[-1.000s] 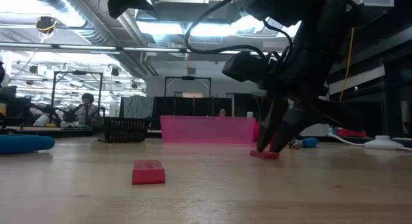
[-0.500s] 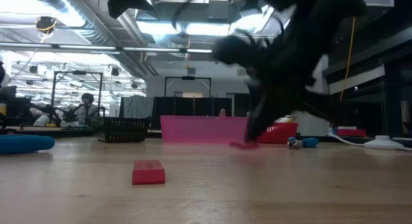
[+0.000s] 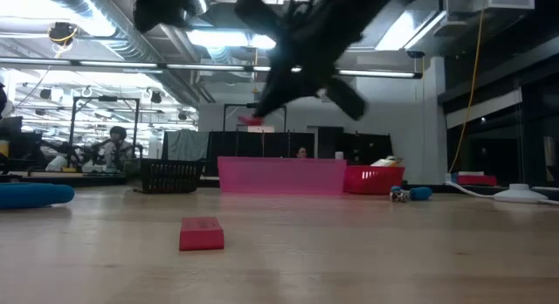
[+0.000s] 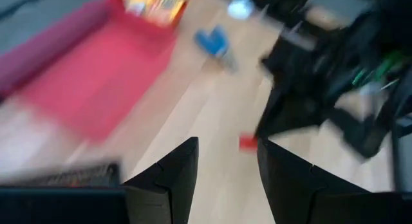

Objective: Pick & Place School Supplies
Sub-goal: Put the red eraser into the black bin

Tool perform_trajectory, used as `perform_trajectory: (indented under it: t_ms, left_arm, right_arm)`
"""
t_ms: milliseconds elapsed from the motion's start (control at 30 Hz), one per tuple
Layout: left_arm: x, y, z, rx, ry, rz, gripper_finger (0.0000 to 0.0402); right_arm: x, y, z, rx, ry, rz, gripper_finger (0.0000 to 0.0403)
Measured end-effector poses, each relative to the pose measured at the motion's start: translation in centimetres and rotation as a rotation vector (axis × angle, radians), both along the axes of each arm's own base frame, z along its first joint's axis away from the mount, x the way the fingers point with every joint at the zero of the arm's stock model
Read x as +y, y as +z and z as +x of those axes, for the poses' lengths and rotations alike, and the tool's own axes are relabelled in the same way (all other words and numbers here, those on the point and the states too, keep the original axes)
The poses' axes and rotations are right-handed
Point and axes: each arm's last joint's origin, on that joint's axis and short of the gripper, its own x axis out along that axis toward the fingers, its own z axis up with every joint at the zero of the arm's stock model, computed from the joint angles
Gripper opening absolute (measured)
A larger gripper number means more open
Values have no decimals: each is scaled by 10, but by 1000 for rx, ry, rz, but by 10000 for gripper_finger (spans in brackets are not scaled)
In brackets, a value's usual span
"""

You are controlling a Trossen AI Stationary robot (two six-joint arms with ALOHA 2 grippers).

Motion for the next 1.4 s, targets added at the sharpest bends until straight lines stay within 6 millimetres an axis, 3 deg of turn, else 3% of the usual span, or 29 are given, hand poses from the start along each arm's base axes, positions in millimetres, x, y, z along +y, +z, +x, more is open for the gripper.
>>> perform_trajectory:
  t_ms: [133,300,433,600,700,1133,1400]
  left_arm:
    - [2,-13,-9,124,69,-72,157]
    - [-2,-13,-9,-91,-13,-186,157]
    - [-1,-22,-10,-194,-26,-260,157]
    - [-1,-40,-6,-222,-42,-365,157]
    - [-2,-37,-3,-289,-48,-376,157]
    - [-1,-45,12,-259,-41,-403,175]
    - [-2,-50,16,-232,-65,-419,152]
  right_arm:
    - [-12,23,13,-130,50,-34,0]
    - [-10,55,23,-240,150,-112,0]
    - [-10,69,26,-266,169,-144,0]
    - [-10,70,26,-252,160,-158,0]
    - [-10,70,26,-254,160,-158,0]
    - [-10,73,27,-273,149,-188,0]
    - [-10,73,27,-278,148,-193,0]
